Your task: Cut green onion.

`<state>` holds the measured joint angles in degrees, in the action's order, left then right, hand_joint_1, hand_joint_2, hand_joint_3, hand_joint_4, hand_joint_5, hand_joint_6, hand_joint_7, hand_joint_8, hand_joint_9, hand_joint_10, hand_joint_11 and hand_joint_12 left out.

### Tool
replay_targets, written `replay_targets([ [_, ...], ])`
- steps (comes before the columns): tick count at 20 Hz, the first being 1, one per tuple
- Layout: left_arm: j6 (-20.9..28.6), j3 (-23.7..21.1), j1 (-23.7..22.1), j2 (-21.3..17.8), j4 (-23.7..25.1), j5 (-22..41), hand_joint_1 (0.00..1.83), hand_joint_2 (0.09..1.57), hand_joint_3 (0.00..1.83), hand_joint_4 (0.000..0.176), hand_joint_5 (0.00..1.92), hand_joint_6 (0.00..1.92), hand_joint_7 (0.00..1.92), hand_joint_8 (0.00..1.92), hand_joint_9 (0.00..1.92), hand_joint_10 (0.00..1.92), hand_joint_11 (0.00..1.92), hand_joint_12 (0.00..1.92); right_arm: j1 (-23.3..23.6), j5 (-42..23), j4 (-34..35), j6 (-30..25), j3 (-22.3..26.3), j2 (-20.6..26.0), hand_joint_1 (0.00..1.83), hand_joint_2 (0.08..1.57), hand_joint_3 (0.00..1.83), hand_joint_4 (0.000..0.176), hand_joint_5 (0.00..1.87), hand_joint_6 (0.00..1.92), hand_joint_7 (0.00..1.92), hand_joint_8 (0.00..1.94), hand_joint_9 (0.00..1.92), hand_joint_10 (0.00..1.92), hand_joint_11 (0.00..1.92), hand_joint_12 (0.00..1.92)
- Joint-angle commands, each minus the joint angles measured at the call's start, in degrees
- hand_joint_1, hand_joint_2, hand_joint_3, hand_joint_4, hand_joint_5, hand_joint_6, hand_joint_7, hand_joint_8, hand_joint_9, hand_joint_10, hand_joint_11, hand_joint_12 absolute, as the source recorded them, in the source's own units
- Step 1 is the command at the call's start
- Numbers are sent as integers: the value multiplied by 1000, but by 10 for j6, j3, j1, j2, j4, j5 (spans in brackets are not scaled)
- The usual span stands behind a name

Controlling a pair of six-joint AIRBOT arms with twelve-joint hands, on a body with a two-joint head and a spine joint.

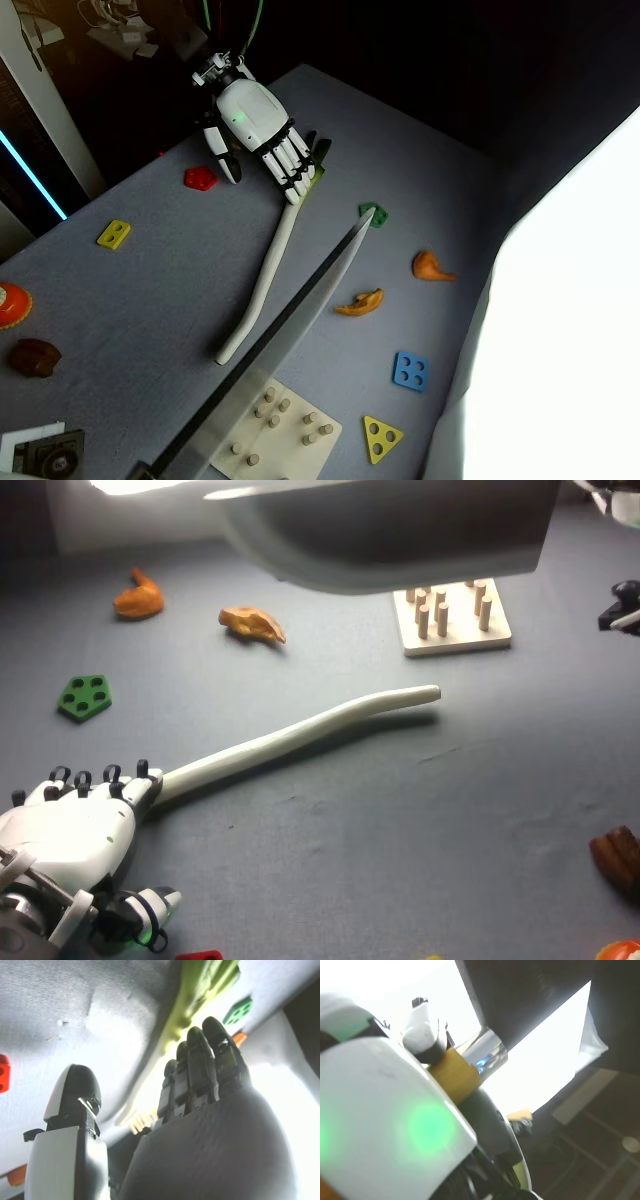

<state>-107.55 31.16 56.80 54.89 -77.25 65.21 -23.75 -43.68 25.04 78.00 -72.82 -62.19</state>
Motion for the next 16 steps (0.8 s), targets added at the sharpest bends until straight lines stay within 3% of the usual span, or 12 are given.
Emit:
replay_targets([
  [1, -1, -1, 0, 2, 30, 37, 698, 1236, 0, 34, 94, 11, 156, 10, 189, 0, 0, 610, 7, -83, 11, 12, 8, 10, 1592, 1003, 476, 176, 1392, 1921, 1545, 1941, 1630, 1921, 1656, 1921],
  [3, -1, -1, 1, 2, 30, 34, 702, 1238, 0, 41, 104, 7, 139, 1, 135, 2, 0, 464, 4, -112, 53, 67, 48, 21, 1606, 987, 450, 176, 1395, 1921, 1543, 1941, 1633, 1921, 1660, 1921],
  [7, -4, -3, 1, 2, 27, 31, 710, 1226, 0, 33, 78, 0, 151, 2, 143, 3, 0, 471, -8, -199, 127, 155, 106, 24, 1613, 985, 449, 176, 1417, 1921, 1561, 1941, 1655, 1921, 1680, 1921],
  [9, -6, -3, 2, 2, 27, 27, 724, 1215, 0, 36, 98, 3, 161, 3, 154, 3, 0, 497, -8, -206, 160, 166, 121, 24, 1608, 992, 452, 176, 1413, 1921, 1566, 1941, 1654, 1921, 1675, 1921],
  [10, -6, -4, 2, 2, 27, 26, 766, 1202, 0, 30, 127, 9, 202, 13, 203, 18, 0, 600, -8, -205, 169, 166, 126, 24, 1608, 990, 443, 176, 1401, 1921, 1557, 1941, 1648, 1921, 1675, 1921],
  [11, -6, -4, 3, 2, 26, 26, 773, 1209, 0, 26, 112, 1, 158, 2, 187, 9, 0, 591, -10, -205, 170, 164, 132, 23, 1595, 1004, 433, 176, 1397, 1921, 1545, 1941, 1636, 1921, 1658, 1921],
  [12, -6, -4, 3, 2, 26, 24, 707, 1220, 1, 34, 68, 1, 28, 0, 99, 0, 0, 455, -14, -205, 170, 164, 137, 21, 1573, 1011, 422, 176, 1397, 1921, 1544, 1941, 1634, 1921, 1655, 1921],
  [15, -6, -5, 4, 2, 24, 22, 691, 1221, 2, 35, 73, 3, 1, 0, 70, 2, 0, 427, -26, -205, 170, 166, 149, 9, 1603, 1010, 412, 176, 1411, 1921, 1542, 1941, 1638, 1921, 1665, 1921],
  [16, -6, -6, 5, 2, 23, 22, 614, 1253, 12, 12, 37, 1, 4, 0, 26, 1, 0, 276, -26, -206, 170, 166, 149, 3, 1610, 1004, 406, 176, 1417, 1921, 1533, 1941, 1633, 1921, 1661, 1921],
])
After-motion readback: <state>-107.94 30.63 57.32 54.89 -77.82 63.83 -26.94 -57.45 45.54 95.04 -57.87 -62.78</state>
